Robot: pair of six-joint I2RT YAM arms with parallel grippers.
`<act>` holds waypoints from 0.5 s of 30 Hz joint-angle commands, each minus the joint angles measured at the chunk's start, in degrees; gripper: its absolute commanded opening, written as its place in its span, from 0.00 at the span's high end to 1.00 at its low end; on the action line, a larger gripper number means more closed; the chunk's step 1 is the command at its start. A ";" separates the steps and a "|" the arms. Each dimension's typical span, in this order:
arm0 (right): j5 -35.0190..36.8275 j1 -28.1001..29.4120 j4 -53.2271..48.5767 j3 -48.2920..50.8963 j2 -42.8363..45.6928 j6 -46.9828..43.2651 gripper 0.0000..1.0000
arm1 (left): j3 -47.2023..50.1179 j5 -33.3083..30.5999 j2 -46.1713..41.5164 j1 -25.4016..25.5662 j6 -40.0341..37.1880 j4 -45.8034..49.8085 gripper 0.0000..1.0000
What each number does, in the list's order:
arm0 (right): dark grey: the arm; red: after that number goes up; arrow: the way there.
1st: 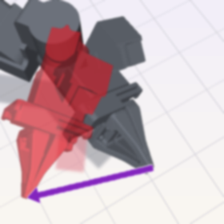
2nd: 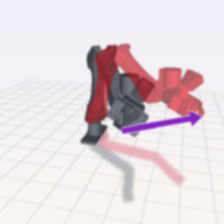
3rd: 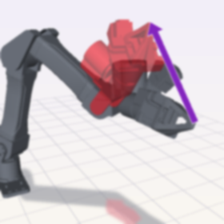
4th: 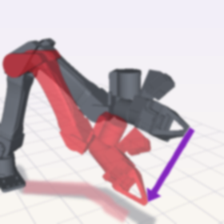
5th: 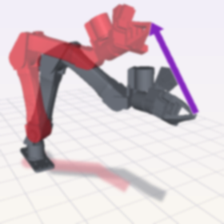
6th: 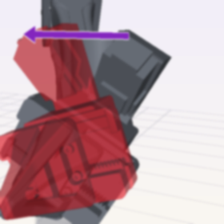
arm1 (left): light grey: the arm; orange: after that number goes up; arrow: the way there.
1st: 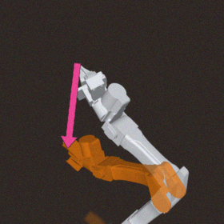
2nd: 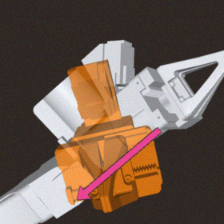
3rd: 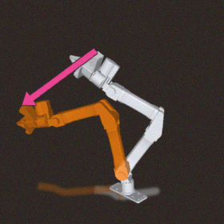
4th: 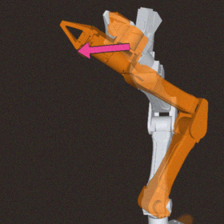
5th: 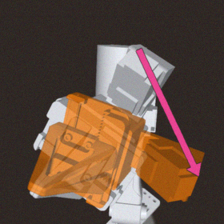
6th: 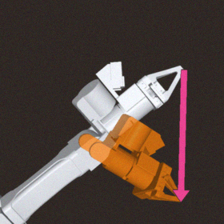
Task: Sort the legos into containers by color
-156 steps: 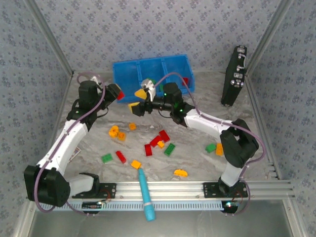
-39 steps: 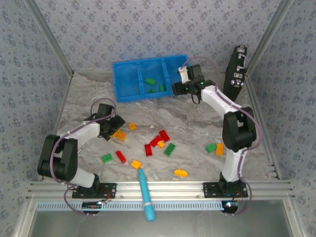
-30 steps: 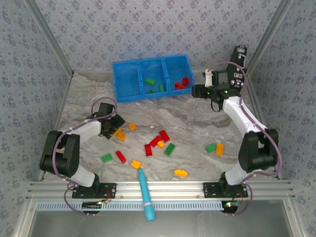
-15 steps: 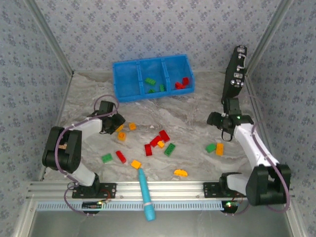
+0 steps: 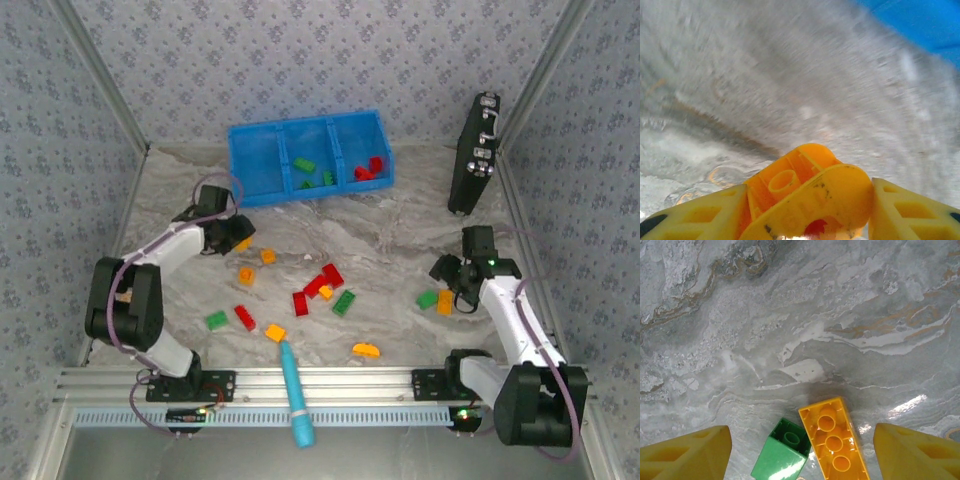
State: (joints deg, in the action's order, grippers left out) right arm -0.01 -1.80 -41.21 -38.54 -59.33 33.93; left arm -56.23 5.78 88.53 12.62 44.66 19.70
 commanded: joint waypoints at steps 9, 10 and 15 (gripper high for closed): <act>-2.56 -0.82 2.79 1.93 -0.58 3.25 0.23 | -12.26 -3.31 -1.30 0.05 -0.92 -7.01 0.50; -2.70 -0.83 2.97 2.11 -0.24 3.62 0.23 | -13.07 -3.62 0.28 0.03 -0.83 -8.33 0.50; -2.67 -0.92 2.71 1.81 0.71 3.02 0.22 | -21.22 -3.31 12.59 0.57 -0.19 -12.71 0.50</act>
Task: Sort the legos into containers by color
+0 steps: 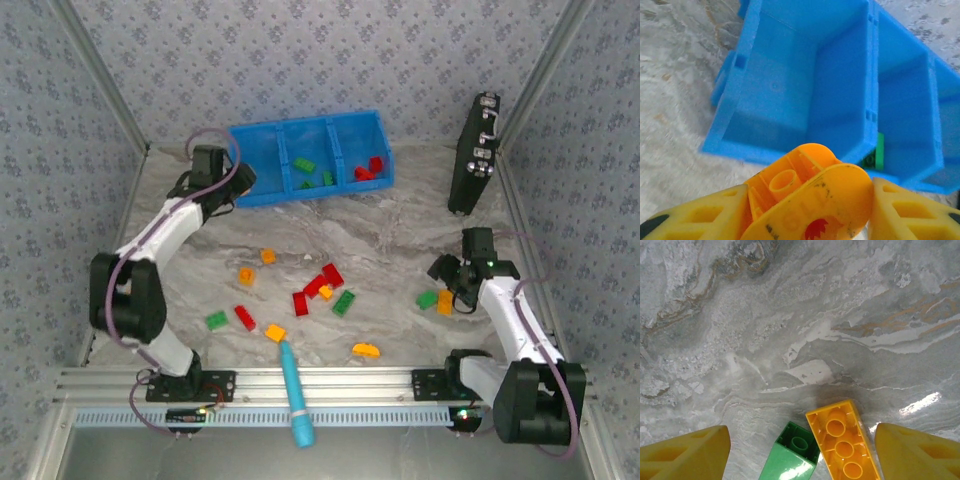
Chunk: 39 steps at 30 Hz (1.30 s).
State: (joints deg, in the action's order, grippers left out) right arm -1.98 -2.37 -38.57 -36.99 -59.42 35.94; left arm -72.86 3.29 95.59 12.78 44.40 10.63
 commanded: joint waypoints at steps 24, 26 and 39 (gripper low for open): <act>2.32 -0.39 -0.30 3.86 -4.78 0.75 0.27 | -37.22 0.49 34.04 2.08 -2.54 4.53 0.32; 2.07 -0.42 0.80 3.82 -6.12 0.49 0.27 | -37.57 0.40 34.20 2.08 -2.70 4.65 0.32; 3.65 0.46 2.62 2.41 -13.65 -1.68 0.36 | -36.03 1.17 29.34 1.74 -4.32 4.30 0.28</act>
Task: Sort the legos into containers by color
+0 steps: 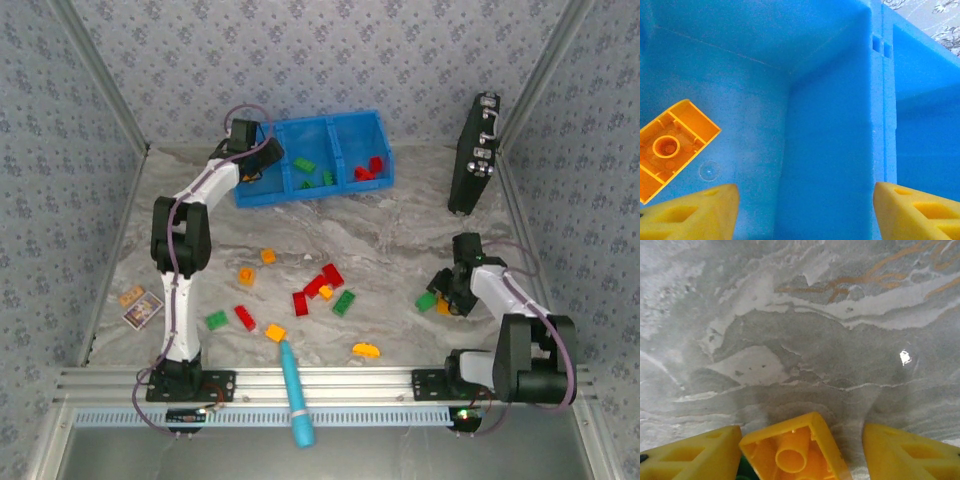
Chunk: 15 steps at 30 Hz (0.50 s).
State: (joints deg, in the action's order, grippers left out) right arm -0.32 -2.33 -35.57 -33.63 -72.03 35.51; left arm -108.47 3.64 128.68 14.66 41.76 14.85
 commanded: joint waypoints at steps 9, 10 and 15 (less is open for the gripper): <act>2.28 0.65 0.85 -2.66 -3.50 -2.32 0.62 | 5.23 2.40 -11.60 -0.04 -5.15 0.88 0.28; 2.28 0.66 0.87 -2.84 -3.76 -2.50 0.64 | 6.23 2.42 -12.37 -0.06 -5.48 0.88 0.28; 2.52 1.17 0.87 -4.61 -3.36 -3.88 0.72 | 11.81 6.15 -16.91 0.29 -7.66 1.53 0.27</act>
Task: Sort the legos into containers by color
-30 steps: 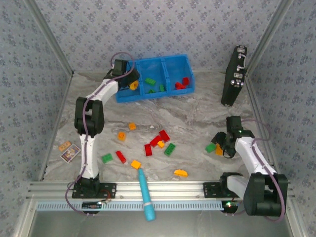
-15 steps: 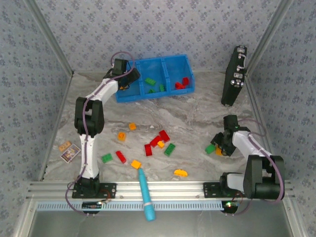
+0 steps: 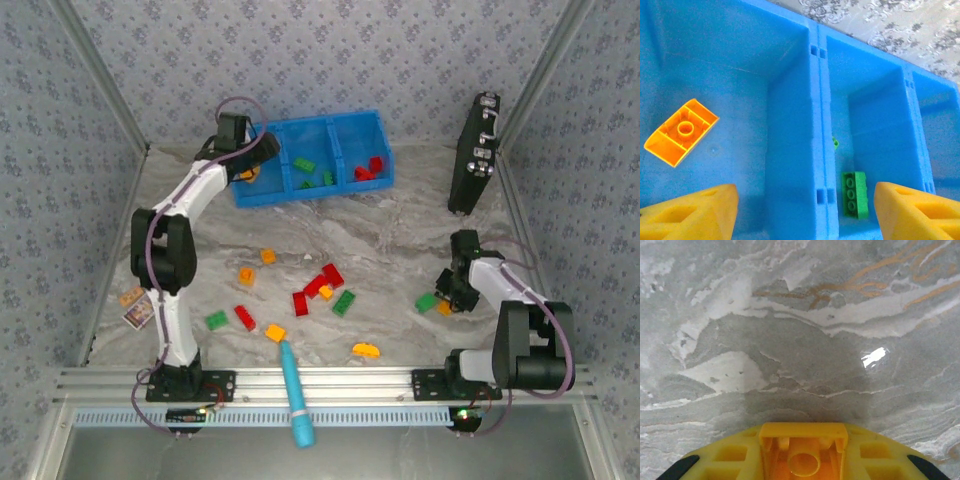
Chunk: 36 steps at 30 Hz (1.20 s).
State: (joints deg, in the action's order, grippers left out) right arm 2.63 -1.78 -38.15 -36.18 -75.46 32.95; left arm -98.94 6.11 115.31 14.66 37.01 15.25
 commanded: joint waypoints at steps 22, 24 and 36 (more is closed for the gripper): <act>-17.22 13.13 31.49 -26.57 2.92 8.31 0.74 | 36.17 22.99 -36.23 18.98 -32.90 -22.12 0.22; -19.21 14.81 39.43 -26.31 1.72 12.30 0.74 | 38.88 18.61 -37.30 21.55 -33.08 -27.73 0.22; -21.43 22.11 55.00 -27.27 -2.87 20.62 0.71 | 43.10 3.86 -37.67 27.27 -32.36 -43.52 0.28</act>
State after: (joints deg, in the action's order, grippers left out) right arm -17.06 19.53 10.50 -63.11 -77.06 49.52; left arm -55.75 14.28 79.13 40.45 4.54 -20.73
